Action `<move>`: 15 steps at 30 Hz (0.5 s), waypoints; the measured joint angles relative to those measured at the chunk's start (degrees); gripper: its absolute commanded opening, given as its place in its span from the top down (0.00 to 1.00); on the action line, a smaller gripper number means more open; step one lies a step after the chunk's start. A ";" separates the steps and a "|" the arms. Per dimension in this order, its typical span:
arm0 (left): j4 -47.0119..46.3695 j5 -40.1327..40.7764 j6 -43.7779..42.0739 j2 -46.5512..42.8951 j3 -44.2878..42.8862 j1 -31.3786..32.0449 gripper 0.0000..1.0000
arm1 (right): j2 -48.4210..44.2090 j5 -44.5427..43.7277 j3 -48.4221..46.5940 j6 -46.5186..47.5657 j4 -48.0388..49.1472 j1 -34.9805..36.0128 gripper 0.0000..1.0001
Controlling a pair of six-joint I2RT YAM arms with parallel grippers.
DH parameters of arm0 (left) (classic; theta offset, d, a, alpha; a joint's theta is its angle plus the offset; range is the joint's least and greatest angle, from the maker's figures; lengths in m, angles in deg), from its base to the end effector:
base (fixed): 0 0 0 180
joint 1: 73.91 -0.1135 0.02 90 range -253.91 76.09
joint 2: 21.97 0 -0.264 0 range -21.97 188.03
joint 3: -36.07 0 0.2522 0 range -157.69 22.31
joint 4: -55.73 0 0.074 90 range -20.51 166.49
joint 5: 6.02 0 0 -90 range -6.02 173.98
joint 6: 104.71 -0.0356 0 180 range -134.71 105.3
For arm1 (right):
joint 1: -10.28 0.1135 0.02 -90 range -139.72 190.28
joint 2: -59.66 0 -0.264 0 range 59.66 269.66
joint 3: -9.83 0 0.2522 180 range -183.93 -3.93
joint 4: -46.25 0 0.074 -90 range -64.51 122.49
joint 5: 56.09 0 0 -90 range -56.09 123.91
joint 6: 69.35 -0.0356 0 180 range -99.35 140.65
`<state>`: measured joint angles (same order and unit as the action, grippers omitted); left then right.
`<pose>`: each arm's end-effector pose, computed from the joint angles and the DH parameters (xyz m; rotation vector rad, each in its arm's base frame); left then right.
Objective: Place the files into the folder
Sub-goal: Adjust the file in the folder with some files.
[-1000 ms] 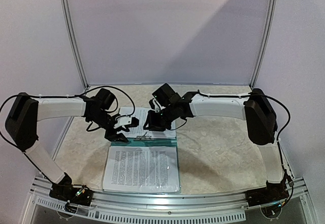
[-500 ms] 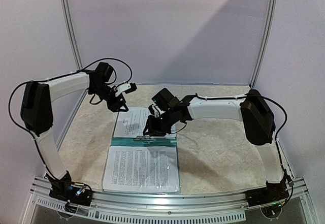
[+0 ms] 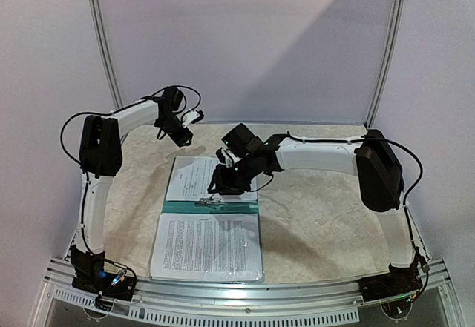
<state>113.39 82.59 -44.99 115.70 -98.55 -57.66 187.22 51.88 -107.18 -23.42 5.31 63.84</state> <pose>0.4996 -0.1465 0.1823 1.0468 2.4136 0.0523 0.2858 0.4056 0.1922 -0.3790 2.7288 1.0096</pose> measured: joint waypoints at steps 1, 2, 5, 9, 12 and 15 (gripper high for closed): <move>0.33 0.83 -0.02 0.98 -1.68 0.13 0.49 | -0.31 -0.35 0.07 0.28 -0.26 -0.13 0.60; 0.57 1.70 -0.09 2.03 -3.39 0.24 0.49 | -0.79 -0.72 0.37 0.52 -0.46 -0.33 0.60; 1.25 3.58 -0.55 4.13 -5.53 0.44 0.49 | -3.13 -1.70 2.36 0.94 -0.81 -1.14 0.60; 2.67 4.90 -1.73 4.87 -3.21 1.07 0.49 | -6.60 -3.21 6.34 0.90 -0.70 -2.78 0.59; 3.45 5.79 -2.71 5.09 -1.31 1.73 0.50 | -8.28 -4.50 9.20 0.76 -0.04 -3.82 0.59; 3.28 6.43 -3.39 5.09 -1.22 2.27 0.50 | -9.05 -5.77 11.41 0.57 0.26 -4.76 0.59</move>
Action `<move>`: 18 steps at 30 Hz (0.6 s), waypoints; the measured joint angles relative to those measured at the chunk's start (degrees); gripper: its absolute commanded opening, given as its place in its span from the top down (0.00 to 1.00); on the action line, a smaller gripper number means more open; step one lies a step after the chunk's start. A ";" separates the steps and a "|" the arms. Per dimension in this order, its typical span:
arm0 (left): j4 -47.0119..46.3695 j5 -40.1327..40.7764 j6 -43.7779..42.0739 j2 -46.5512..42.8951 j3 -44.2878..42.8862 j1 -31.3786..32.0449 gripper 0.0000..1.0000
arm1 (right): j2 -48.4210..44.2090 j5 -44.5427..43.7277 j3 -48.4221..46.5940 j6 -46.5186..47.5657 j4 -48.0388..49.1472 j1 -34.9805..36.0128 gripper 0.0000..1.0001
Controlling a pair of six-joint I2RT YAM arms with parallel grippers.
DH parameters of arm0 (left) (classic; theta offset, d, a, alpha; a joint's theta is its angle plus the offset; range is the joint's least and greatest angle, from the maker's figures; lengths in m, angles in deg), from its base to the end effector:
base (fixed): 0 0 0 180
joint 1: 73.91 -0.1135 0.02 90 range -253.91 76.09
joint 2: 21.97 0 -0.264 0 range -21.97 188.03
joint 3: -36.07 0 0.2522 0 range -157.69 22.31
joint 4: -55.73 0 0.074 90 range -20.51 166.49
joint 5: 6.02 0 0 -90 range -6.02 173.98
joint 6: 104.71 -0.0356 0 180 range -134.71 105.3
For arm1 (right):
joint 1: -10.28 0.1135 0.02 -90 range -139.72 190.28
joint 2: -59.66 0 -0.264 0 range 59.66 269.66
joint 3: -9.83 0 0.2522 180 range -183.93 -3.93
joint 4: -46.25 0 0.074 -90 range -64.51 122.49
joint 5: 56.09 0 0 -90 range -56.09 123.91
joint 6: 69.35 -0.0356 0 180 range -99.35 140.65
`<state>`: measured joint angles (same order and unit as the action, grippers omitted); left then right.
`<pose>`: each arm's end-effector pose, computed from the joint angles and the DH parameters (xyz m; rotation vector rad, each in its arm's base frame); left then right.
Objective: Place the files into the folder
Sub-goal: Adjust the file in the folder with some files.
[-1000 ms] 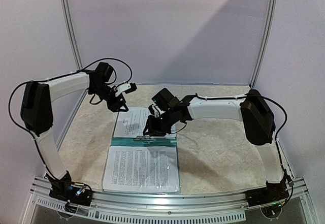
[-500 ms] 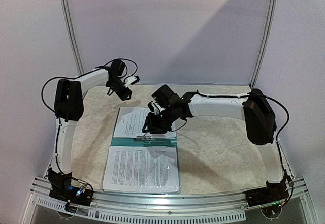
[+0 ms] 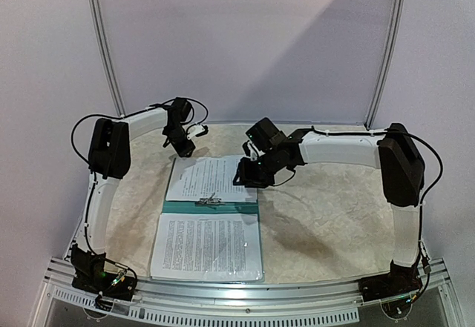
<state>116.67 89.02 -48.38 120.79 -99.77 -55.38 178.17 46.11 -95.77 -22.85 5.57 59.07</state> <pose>0.4957 -0.1629 0.1415 1.1945 2.4924 0.1918 0.2950 0.3483 0.2016 -0.2214 2.7179 0.8481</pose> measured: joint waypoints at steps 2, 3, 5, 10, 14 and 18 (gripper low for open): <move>0.04 0.15 -0.42 0.00 0.04 0.20 0.50 | -0.52 -0.83 1.51 -0.15 0.28 -0.17 0.59; 0.00 0.13 -0.57 0.00 0.11 0.22 0.50 | -0.94 -1.22 2.51 -0.22 0.33 -0.24 0.59; -0.46 0.09 -0.83 -0.33 0.87 0.24 0.50 | -1.68 -1.64 4.17 -0.48 0.33 -0.28 0.59; -2.47 -0.07 -1.75 -3.06 5.64 0.24 0.50 | -3.02 -2.78 7.50 -1.31 0.57 -0.26 0.59; -3.13 0.17 -2.69 -5.22 9.25 0.26 0.49 | -3.19 -4.63 8.87 -2.16 0.42 -0.26 0.58; -3.32 0.50 -3.32 -5.49 9.68 0.31 0.48 | -3.17 -6.10 10.21 -3.23 0.37 -0.26 0.58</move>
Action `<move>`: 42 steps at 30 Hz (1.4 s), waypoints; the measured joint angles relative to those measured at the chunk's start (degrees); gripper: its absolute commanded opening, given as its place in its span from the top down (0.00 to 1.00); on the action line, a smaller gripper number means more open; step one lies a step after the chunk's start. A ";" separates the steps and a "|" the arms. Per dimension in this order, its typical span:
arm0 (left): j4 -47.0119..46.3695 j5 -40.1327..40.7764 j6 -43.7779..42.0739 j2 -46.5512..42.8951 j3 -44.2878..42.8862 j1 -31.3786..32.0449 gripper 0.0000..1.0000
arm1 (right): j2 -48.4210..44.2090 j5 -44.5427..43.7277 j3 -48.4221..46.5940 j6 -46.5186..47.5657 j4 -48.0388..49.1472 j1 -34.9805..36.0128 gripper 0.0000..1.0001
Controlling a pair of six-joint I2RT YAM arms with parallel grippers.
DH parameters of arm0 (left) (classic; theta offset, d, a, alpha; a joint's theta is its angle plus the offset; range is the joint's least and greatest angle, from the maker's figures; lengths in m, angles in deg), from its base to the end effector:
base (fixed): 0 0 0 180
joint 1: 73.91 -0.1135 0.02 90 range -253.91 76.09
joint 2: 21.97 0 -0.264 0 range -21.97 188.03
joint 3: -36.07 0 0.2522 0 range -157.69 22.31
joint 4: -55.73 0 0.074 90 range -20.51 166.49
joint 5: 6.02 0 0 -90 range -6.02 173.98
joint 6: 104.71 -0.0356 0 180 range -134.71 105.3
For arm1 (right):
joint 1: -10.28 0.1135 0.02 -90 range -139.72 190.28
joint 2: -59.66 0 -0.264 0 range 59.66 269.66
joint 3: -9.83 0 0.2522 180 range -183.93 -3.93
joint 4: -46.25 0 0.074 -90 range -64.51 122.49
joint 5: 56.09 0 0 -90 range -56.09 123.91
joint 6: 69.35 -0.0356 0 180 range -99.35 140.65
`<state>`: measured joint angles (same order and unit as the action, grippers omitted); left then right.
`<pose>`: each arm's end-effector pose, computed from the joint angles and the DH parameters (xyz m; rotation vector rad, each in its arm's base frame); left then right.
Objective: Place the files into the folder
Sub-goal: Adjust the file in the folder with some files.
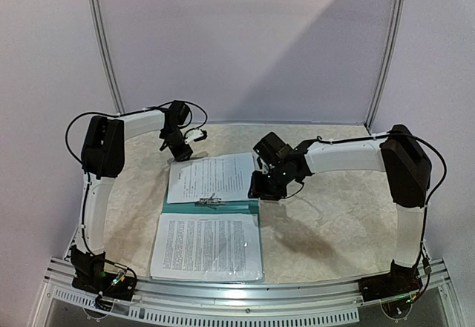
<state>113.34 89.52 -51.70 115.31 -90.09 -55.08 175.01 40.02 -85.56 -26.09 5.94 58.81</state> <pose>0.4754 -0.1585 0.1420 1.2800 2.4705 0.2154 0.2782 0.3205 0.1710 -0.0833 2.7961 0.6491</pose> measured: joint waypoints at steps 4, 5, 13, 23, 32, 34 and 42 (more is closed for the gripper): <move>-0.07 0.42 -0.57 0.02 -0.26 0.04 0.44 | 0.00 -0.61 0.74 -0.81 -0.04 -0.04 0.58; 0.04 0.63 -0.74 0.07 -0.52 0.04 0.43 | 0.00 -0.85 0.74 -0.87 0.04 -0.22 0.58; 0.20 2.84 -1.68 1.01 -5.29 0.04 0.37 | 0.04 -1.38 0.59 -1.01 1.38 -2.73 0.57; 0.44 2.95 -1.49 -0.22 -3.67 0.04 0.38 | 7.76 -1.42 -8.07 0.85 1.05 -5.46 0.71; 0.39 2.10 0.20 -5.57 6.10 0.04 0.39 | 9.68 0.22 -7.32 1.99 1.40 -5.42 0.79; 0.37 1.92 0.46 -5.60 6.21 0.04 0.39 | 9.66 0.28 -7.19 2.05 1.70 -5.31 0.79; 0.61 1.55 0.57 -6.51 7.19 0.04 0.39 | 9.55 -0.17 -7.19 2.91 1.29 -4.17 0.79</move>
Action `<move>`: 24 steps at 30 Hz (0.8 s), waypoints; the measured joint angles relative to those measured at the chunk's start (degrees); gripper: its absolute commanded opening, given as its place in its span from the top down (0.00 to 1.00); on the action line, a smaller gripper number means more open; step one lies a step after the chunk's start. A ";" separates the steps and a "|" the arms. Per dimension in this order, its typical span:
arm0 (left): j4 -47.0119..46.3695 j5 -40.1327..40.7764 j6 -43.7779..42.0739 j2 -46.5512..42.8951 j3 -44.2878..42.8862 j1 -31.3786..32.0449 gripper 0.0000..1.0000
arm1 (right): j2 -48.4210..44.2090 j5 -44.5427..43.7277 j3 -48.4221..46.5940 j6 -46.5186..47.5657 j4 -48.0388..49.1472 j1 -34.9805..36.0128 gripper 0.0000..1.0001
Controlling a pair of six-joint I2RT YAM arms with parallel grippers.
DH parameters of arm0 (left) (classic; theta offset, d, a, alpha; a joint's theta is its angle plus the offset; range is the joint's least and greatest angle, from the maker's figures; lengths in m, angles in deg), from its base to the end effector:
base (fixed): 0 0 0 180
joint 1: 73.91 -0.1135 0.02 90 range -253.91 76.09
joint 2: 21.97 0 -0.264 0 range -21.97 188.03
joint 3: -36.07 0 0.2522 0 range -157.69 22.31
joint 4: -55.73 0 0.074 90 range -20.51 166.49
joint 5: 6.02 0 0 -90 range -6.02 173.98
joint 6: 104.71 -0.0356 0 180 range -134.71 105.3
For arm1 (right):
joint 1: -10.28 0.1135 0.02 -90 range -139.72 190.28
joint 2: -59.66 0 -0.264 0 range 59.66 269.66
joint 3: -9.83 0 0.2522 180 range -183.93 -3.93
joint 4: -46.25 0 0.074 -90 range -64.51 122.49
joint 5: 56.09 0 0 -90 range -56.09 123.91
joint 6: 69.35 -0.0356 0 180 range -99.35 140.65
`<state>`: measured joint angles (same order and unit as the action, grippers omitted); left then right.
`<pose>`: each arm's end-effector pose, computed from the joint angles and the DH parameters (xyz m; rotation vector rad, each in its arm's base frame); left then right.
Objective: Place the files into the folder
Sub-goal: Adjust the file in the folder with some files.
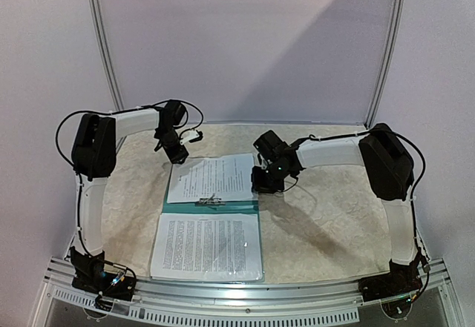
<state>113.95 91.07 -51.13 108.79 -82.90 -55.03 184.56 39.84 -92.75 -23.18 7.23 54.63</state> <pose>0.4524 -0.1501 0.1592 1.2747 2.4991 0.2471 0.3241 0.3220 0.1382 -0.0496 2.7911 0.6000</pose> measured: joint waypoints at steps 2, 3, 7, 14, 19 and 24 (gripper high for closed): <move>0.02 -0.02 0.00 -0.48 0.07 -0.02 0.39 | -0.09 -0.13 0.02 0.22 -0.31 0.24 0.79; 0.07 -0.02 0.00 -0.79 0.11 -0.02 0.39 | -0.13 -0.22 0.02 0.31 -0.50 0.33 0.79; 0.26 -0.17 0.00 -1.95 0.17 -0.02 0.39 | -0.50 -0.85 0.09 0.63 -1.62 0.66 0.79; 0.55 -0.61 0.02 -2.91 0.17 -0.04 0.39 | -0.90 -1.09 0.42 0.68 -2.60 1.03 0.80; 1.62 -1.25 0.09 -3.17 0.22 -0.26 0.40 | -1.60 -1.14 1.33 0.52 -2.64 1.44 0.75; 3.04 -6.19 -1.03 -8.74 4.96 -0.42 0.40 | -3.06 -3.41 1.44 0.76 -5.79 1.75 0.71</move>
<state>116.99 84.88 -52.16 100.05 -77.94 -55.45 181.50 36.43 -91.31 -22.42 1.44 56.38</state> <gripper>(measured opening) 0.599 0.266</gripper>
